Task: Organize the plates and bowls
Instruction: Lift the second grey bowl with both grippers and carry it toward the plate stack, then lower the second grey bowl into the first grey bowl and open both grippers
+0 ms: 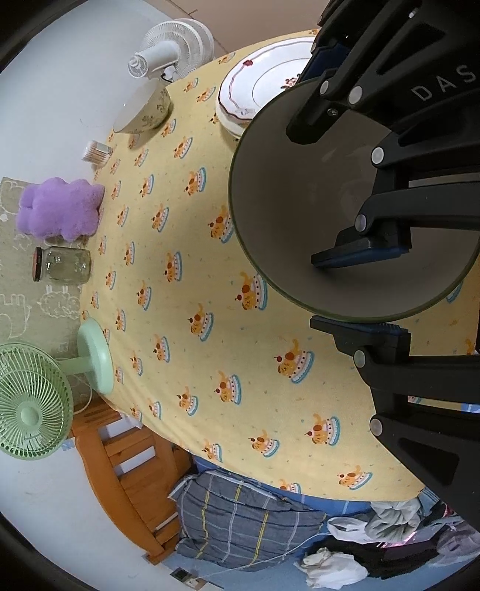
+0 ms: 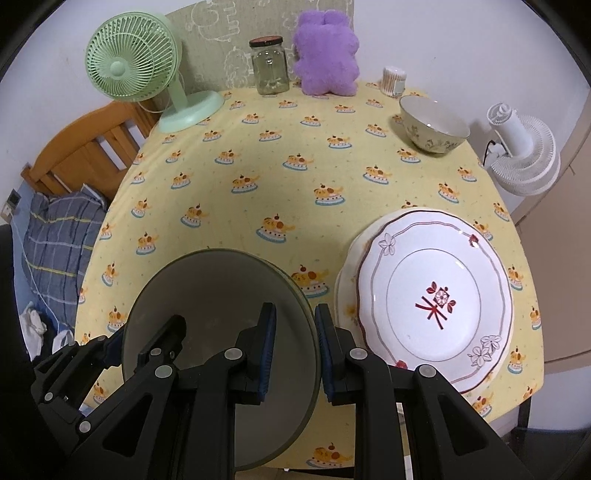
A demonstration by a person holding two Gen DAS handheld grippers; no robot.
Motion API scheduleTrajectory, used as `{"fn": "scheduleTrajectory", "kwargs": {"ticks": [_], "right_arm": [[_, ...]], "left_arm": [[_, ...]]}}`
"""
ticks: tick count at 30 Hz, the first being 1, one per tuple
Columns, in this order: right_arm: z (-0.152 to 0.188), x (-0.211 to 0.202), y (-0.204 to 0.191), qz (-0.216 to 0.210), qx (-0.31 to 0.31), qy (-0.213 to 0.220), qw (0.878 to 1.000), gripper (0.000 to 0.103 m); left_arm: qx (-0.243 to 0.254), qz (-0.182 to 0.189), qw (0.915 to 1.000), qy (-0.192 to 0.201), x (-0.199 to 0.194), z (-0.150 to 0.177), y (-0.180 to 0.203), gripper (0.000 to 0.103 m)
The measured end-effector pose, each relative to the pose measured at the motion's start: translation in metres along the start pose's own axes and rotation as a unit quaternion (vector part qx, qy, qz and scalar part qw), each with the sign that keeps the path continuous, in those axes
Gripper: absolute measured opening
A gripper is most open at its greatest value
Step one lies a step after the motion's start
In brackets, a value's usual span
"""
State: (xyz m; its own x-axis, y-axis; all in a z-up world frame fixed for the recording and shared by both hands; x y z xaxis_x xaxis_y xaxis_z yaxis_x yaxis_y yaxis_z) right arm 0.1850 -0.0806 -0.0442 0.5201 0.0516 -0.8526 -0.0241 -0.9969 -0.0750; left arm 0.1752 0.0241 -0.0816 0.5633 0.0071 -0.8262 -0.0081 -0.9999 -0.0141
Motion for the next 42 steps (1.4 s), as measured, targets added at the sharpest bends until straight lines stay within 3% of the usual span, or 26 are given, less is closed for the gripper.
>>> {"fn": "scheduleTrajectory", "kwargs": {"ticks": [9,17,29,33,34,35,36,38,42], "right_arm": [[-0.004,0.022,0.001,-0.017,-0.003,-0.022,1.000,0.025],[-0.008,0.030,-0.001,-0.010,-0.030,-0.015,0.999,0.025],[-0.004,0.033,-0.002,0.000,-0.037,-0.017,0.999,0.025],[-0.004,0.028,-0.002,0.010,-0.026,-0.015,1.000,0.026],[-0.004,0.024,-0.003,0.011,-0.023,-0.010,1.000,0.027],[-0.003,0.020,-0.004,0.011,-0.020,-0.007,1.000,0.037],[-0.003,0.014,-0.004,0.011,-0.015,-0.001,1.000,0.056],[-0.002,0.003,-0.006,0.012,-0.003,0.017,1.000,0.071],[-0.001,-0.019,-0.013,0.013,0.011,0.039,0.999,0.079]], "left_arm": [[-0.007,-0.017,0.9996,-0.023,0.018,-0.002,0.000,0.024],[-0.030,-0.006,0.9986,-0.044,0.030,0.002,-0.001,0.024],[-0.011,-0.006,0.9997,-0.020,0.031,0.003,-0.001,0.024],[-0.005,0.040,0.9991,-0.013,0.022,0.003,0.000,0.045],[0.001,0.044,0.9990,-0.008,0.018,0.002,-0.001,0.053],[0.005,0.048,0.9988,-0.004,0.015,0.001,-0.001,0.057],[0.009,0.053,0.9986,0.003,0.009,0.000,-0.002,0.062],[0.016,0.063,0.9978,0.013,0.000,-0.001,-0.005,0.067],[0.026,0.083,0.9958,0.030,-0.021,-0.005,-0.011,0.079]]}}
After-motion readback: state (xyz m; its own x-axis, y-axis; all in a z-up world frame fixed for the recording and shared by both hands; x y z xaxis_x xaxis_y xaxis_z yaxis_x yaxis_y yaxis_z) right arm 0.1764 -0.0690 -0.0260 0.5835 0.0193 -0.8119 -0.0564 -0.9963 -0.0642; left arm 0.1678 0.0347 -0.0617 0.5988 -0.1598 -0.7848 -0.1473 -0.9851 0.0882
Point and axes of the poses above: each gripper's, at about its wrist camera, not at the fingertips, and x roughly the way its jaws point, y to its right, z to its underside, the point moved 2 cm from there along x, roughly the way its jaws point, and after that the axes turned 7 degrees about y, right-handed, at the moved point
